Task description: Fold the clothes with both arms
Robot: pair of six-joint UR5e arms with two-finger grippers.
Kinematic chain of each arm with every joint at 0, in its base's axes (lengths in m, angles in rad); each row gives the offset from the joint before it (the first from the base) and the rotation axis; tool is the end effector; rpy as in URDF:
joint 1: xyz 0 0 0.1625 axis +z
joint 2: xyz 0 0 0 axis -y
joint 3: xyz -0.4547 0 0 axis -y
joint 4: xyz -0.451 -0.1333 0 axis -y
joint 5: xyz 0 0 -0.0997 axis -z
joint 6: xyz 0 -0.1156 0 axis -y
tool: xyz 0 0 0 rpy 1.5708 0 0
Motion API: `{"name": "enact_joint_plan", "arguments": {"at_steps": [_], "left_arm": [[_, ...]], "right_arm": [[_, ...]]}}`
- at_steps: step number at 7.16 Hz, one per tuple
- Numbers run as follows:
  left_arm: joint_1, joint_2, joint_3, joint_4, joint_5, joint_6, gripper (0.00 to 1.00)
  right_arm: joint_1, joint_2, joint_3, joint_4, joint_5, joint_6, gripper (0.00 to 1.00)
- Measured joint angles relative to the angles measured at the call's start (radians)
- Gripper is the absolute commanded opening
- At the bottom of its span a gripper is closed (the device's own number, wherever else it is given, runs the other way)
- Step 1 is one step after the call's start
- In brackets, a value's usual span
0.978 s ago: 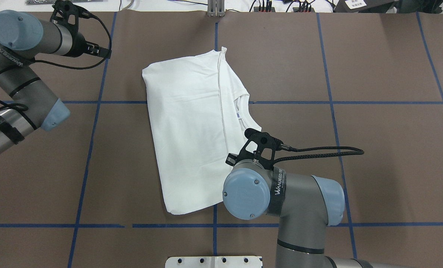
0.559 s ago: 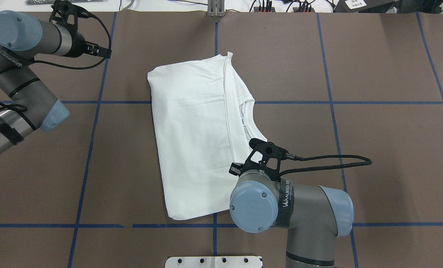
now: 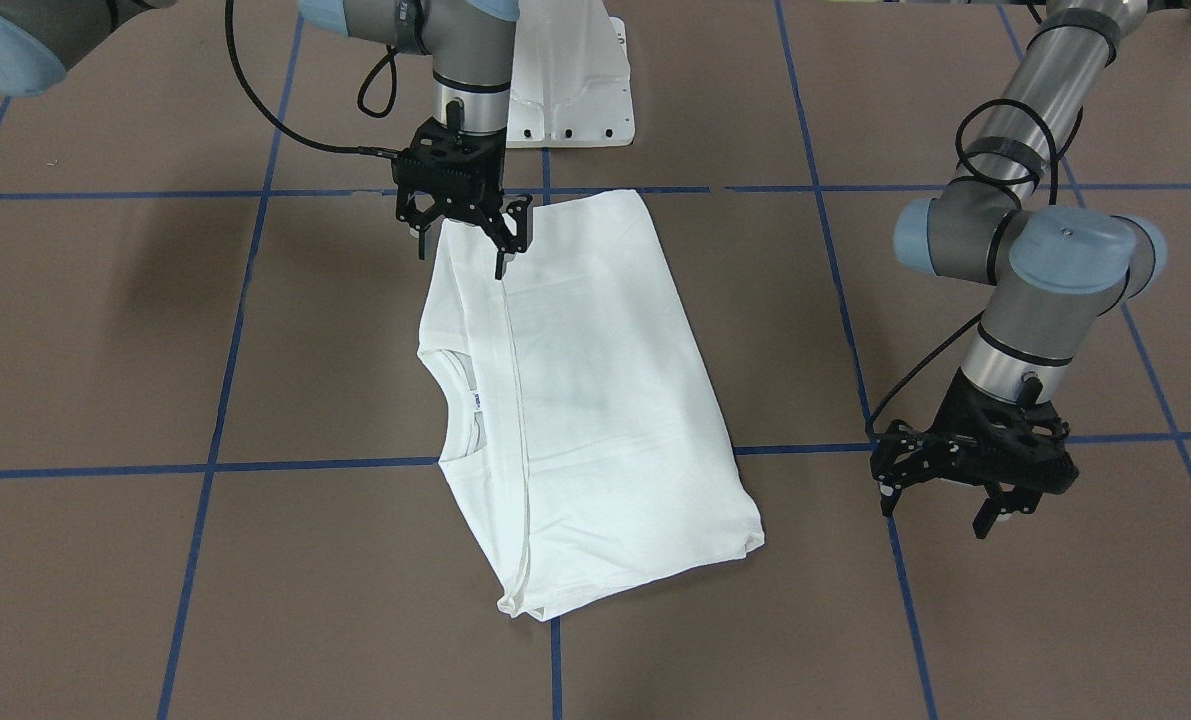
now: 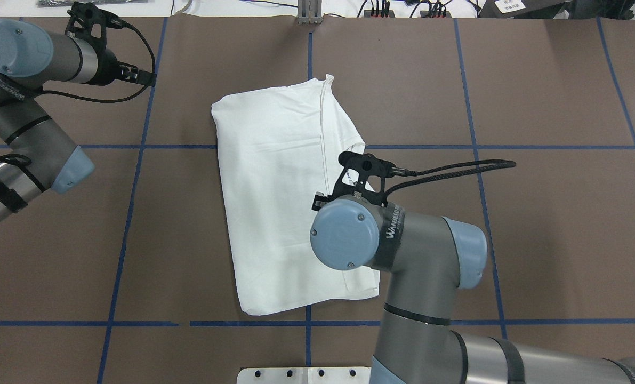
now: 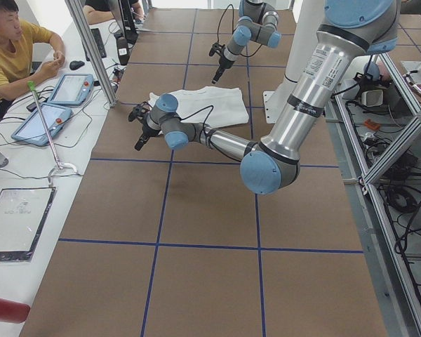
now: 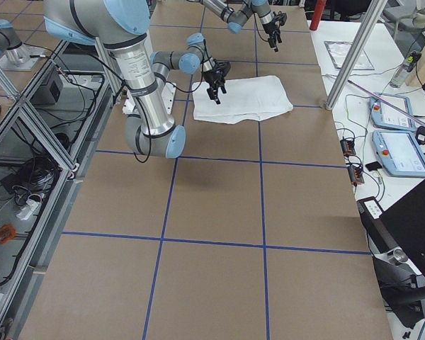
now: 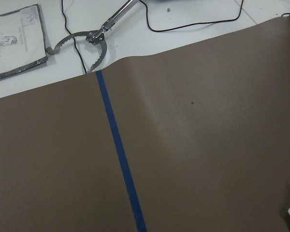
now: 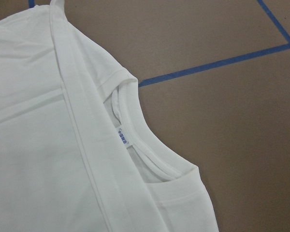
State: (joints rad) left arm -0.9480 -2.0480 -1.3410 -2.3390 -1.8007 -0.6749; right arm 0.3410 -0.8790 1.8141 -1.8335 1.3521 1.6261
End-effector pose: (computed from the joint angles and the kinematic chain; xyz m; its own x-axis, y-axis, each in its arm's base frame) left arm 0.3765 -0.7076 0.4306 0.7214 0.2988 -0.6248 0.1835 0.7874 0.5885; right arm -0.6125 -0.3854 0.1759 0.7111 0.3096 0.6313 -0.4939 0.8590 0.1350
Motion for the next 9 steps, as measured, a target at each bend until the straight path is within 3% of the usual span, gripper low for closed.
{"name": "enact_joint_plan", "arguments": {"at_steps": [2,4,7,9], "left_arm": [[0.000,0.002,-0.005,0.001,-0.009,0.000,1.00],[0.000,0.003,-0.004,0.001,-0.012,0.000,1.00],[0.002,0.002,-0.002,0.001,-0.013,-0.001,1.00],[0.005,0.002,-0.001,0.001,-0.013,-0.002,1.00]], "right_arm": [[0.056,0.136,-0.206,0.002,0.048,-0.054,1.00],[0.071,0.195,-0.348,0.005,0.062,-0.081,1.00],[0.068,0.250,-0.476,0.003,0.064,-0.093,1.00],[0.063,0.262,-0.502,-0.001,0.064,-0.109,1.00]]}}
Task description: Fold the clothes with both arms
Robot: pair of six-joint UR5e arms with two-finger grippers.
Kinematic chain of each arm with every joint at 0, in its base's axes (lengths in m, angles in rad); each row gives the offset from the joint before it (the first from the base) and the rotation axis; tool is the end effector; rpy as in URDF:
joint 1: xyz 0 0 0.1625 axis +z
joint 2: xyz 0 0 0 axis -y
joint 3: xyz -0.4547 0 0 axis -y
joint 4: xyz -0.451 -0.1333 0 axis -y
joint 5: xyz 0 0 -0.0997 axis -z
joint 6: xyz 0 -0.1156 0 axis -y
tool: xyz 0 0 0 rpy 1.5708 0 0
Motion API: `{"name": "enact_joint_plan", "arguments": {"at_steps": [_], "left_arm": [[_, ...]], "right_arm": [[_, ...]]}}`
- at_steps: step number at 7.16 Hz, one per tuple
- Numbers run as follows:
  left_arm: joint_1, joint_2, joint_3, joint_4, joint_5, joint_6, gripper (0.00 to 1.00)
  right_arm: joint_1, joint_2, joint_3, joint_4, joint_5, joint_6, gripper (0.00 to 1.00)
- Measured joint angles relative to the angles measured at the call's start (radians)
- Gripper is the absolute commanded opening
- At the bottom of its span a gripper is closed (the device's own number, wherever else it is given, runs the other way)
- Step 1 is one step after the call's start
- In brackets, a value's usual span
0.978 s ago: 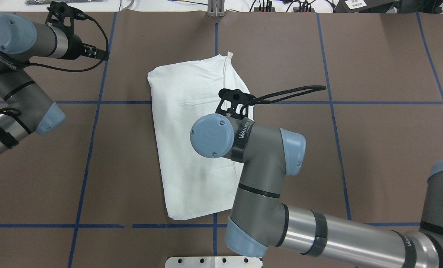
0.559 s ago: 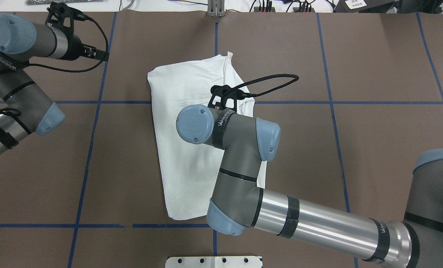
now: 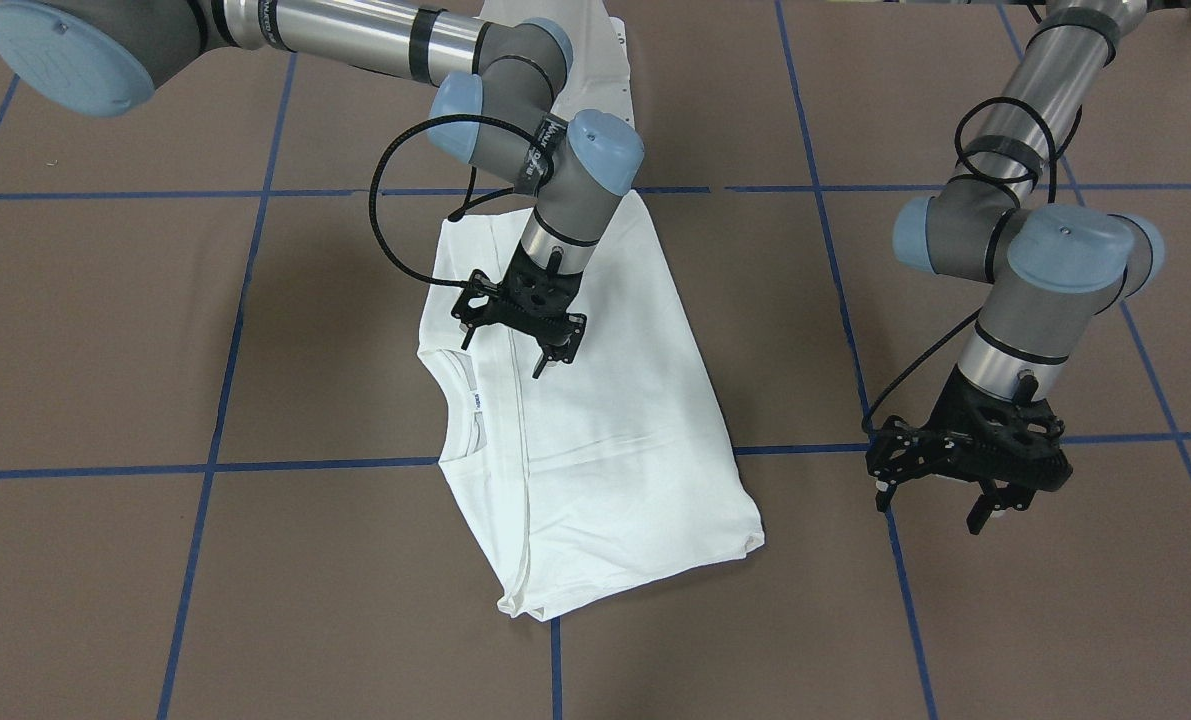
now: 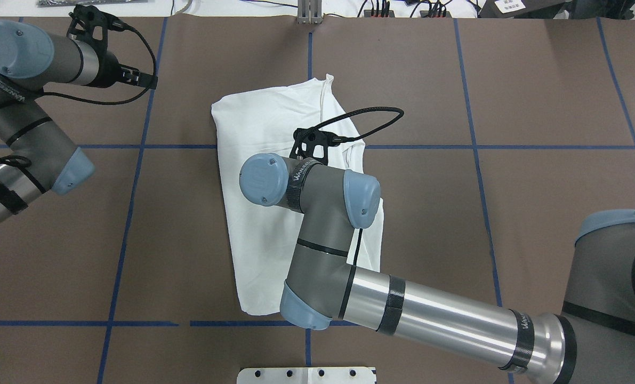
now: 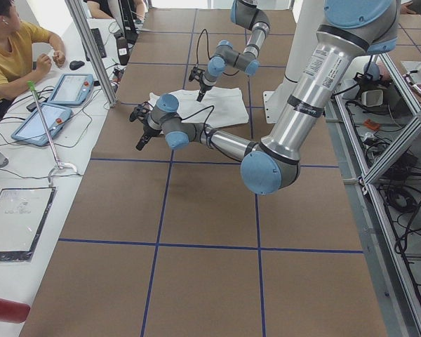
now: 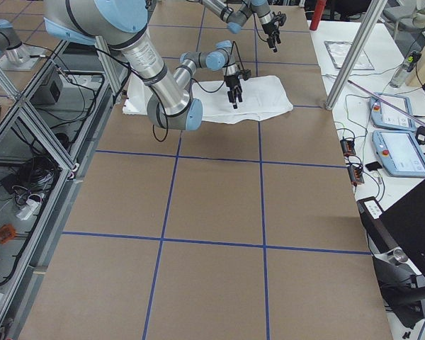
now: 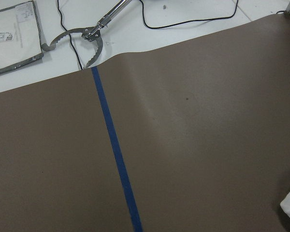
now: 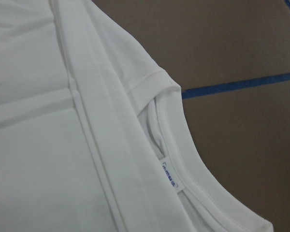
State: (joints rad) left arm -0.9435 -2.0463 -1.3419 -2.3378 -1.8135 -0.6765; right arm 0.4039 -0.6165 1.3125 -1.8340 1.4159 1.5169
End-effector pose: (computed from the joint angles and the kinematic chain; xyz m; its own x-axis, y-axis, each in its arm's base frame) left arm 0.3803 -0.7043 0.4314 0.7138 0.3050 -0.6305 0.1750 0.7939 0.5823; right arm -0.7273 -0.4752 0.1981 0.8577 0.3087 0.4113 -0.4022 0.9010 0.1624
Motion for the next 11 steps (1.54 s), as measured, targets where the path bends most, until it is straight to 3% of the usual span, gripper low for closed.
{"name": "enact_joint_plan", "arguments": {"at_steps": [7,11], "left_arm": [[0.002,0.000,-0.001,0.000,0.000,0.000,1.00],[0.003,0.000,0.000,-0.001,0.000,0.000,1.00]], "right_arm": [[-0.006,-0.007,-0.001,-0.096,0.000,-0.091,1.00],[0.000,-0.037,0.050,-0.234,0.000,-0.184,1.00]]}}
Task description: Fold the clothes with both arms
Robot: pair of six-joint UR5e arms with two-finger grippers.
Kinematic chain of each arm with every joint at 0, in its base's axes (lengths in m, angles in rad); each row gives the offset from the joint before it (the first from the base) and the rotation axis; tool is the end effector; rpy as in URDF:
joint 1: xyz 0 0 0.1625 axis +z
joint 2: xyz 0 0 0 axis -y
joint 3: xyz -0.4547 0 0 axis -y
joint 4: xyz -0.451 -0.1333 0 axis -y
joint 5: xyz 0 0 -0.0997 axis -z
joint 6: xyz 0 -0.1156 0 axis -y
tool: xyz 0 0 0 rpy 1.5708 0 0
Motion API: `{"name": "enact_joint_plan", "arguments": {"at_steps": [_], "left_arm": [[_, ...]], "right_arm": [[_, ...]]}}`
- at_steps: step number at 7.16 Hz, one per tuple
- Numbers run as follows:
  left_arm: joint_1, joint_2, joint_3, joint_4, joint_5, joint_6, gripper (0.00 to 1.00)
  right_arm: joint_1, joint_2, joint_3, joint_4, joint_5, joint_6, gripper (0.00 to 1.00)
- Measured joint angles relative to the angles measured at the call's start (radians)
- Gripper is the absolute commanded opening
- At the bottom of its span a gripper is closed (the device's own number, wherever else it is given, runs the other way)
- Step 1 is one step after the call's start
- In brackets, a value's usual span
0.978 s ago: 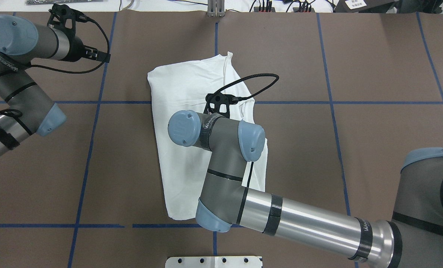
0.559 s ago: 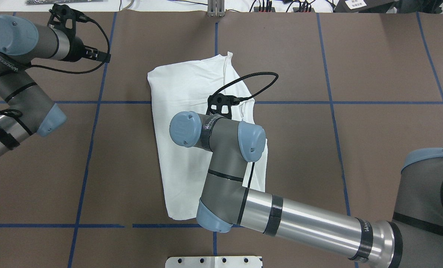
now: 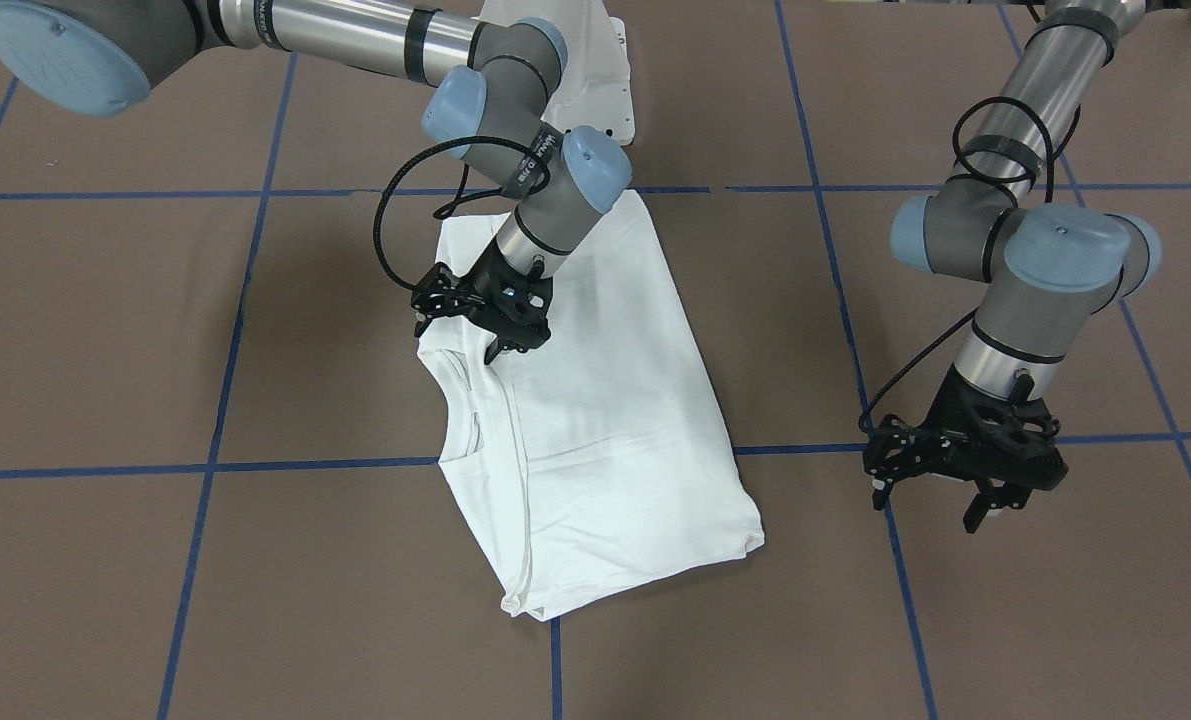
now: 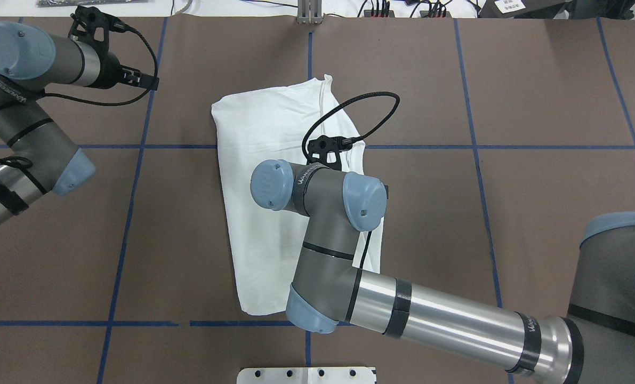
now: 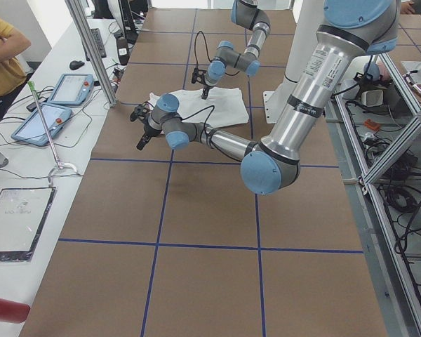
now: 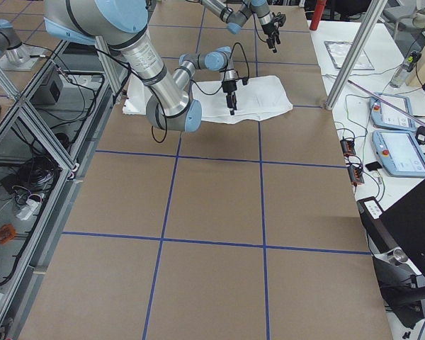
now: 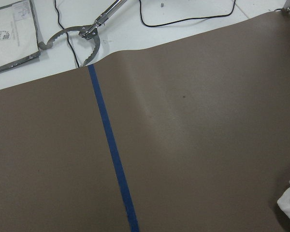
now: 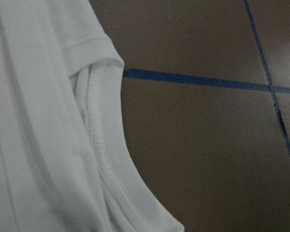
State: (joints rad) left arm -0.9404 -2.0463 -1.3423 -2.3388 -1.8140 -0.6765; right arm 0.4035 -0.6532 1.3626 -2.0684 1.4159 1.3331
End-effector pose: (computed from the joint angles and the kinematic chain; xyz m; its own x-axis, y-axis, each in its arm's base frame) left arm 0.3825 -0.7031 0.4310 0.7120 0.3081 -0.6309 0.1728 0.7940 0.5829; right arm -0.6992 -0.4628 0.2358 0.9722 0.1621 0.1688 -0.1943 0.9611 0.1961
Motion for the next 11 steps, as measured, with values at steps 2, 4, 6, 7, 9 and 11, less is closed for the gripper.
{"name": "enact_joint_plan", "arguments": {"at_steps": [2,4,6,7,9,11], "left_arm": [[0.000,0.000,0.000,0.000,0.000,-0.001,1.00],[0.000,0.001,0.000,-0.001,0.000,-0.001,1.00],[0.000,0.001,-0.002,-0.001,0.000,-0.005,1.00],[0.000,0.001,-0.002,-0.001,0.000,-0.006,1.00],[0.000,0.002,-0.002,0.000,0.000,-0.006,1.00],[0.000,0.002,0.000,0.001,0.000,-0.006,1.00]], "right_arm": [[0.012,-0.125,0.139,-0.049,-0.003,-0.055,1.00],[0.025,-0.221,0.224,-0.046,-0.007,-0.082,1.00],[0.028,-0.208,0.293,0.030,0.007,-0.066,0.99],[0.027,-0.196,0.310,0.125,0.028,-0.047,0.91],[0.018,-0.186,0.323,0.259,0.088,-0.038,0.73],[-0.020,-0.191,0.337,0.263,0.130,-0.100,0.45]]}}
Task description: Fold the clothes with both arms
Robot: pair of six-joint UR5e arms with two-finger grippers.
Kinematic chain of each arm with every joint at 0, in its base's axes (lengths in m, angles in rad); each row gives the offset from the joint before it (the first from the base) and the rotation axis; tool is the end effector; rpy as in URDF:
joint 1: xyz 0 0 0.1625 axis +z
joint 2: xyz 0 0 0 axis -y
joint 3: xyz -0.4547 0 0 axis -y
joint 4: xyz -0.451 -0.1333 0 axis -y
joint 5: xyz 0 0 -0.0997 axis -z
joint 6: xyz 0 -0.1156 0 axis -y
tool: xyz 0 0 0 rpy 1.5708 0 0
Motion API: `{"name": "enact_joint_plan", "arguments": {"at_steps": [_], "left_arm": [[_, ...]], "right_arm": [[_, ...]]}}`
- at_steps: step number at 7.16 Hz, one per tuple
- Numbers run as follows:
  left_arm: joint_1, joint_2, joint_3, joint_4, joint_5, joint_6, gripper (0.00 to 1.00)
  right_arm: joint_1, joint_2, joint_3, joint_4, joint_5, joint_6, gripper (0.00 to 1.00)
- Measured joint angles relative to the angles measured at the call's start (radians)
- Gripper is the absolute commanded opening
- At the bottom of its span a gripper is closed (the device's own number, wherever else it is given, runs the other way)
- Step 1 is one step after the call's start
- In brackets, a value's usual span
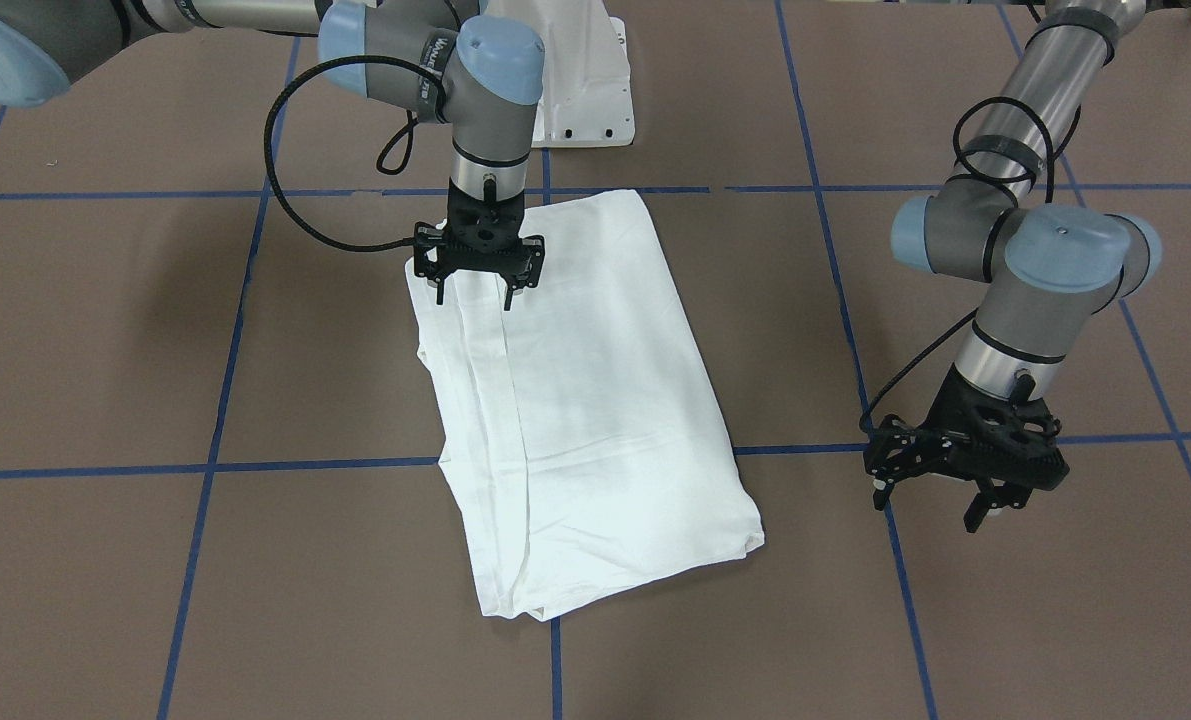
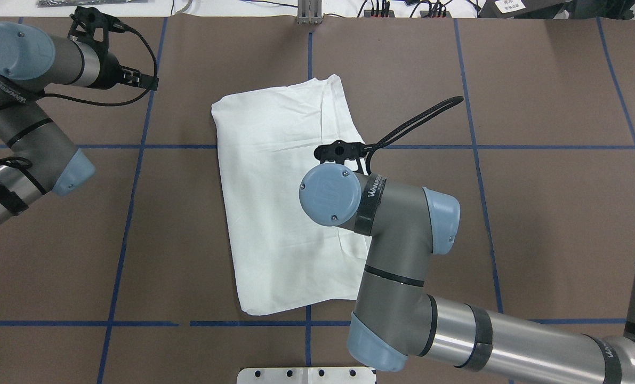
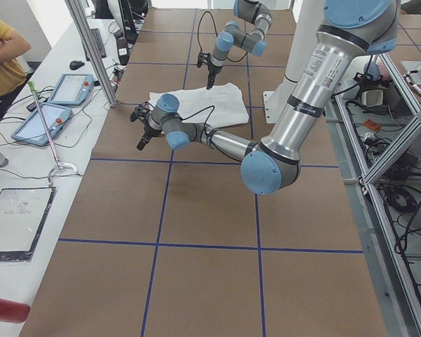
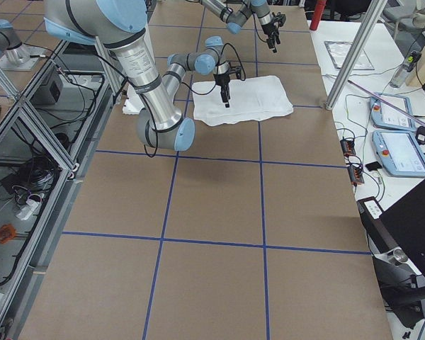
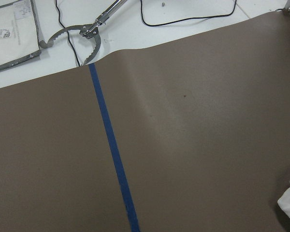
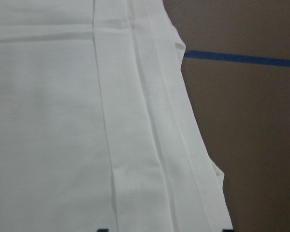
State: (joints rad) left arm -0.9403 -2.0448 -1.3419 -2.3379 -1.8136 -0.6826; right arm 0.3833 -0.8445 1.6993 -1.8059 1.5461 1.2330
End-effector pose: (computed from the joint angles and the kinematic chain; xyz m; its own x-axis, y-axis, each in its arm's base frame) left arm 0.3823 -0.7028 0.4326 0.7122 0.3018 -0.6338 0.1763 0.7970 0.5776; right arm -0.6412 -0.4054 0.1984 0.8406 -0.0183 0.5413 -0.1151 0.9706 0.2114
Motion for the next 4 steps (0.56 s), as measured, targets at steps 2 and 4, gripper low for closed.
{"name": "enact_joint_plan", "arguments": {"at_steps": [2,4], "left_arm": [[0.000,0.000,0.001,-0.001,0.000,0.000,1.00],[0.000,0.000,-0.001,-0.001,0.000,-0.003,1.00]], "right_arm": [[-0.059,-0.011,0.031,-0.053,0.008,-0.126,0.29],[-0.111,-0.030,0.057,-0.096,0.010,-0.212,0.23]]}}
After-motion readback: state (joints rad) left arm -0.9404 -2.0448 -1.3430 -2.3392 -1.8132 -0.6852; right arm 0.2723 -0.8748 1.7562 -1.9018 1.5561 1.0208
